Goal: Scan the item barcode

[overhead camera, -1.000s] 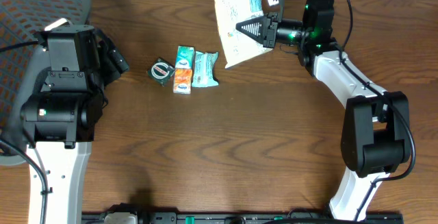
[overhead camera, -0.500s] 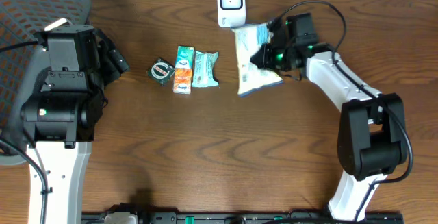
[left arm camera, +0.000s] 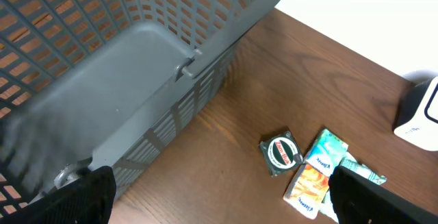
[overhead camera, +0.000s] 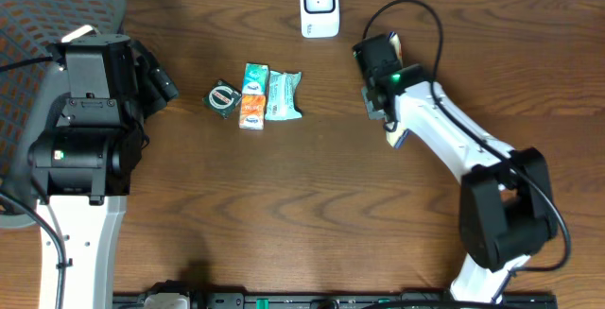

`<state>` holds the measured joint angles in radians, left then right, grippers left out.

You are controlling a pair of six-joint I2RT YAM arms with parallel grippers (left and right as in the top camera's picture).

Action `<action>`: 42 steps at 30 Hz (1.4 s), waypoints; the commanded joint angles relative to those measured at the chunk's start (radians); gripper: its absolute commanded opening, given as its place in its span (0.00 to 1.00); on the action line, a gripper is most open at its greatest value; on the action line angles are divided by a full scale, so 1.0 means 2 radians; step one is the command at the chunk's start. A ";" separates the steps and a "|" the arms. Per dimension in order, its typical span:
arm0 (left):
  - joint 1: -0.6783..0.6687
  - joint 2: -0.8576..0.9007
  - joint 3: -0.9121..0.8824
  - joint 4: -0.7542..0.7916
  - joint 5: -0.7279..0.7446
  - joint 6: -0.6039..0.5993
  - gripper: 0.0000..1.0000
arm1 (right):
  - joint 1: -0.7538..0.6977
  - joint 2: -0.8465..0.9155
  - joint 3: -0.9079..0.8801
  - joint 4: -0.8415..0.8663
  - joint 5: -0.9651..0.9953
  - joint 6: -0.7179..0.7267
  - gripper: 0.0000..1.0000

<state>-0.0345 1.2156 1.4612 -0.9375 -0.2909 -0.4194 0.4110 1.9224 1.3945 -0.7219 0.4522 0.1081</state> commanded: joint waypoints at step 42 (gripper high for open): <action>0.002 -0.004 0.006 -0.001 -0.005 -0.002 0.98 | -0.037 0.124 0.130 -0.124 -0.316 -0.028 0.75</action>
<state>-0.0345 1.2156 1.4612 -0.9375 -0.2905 -0.4194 0.3138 2.1330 1.6691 -0.9676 -0.1654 0.0677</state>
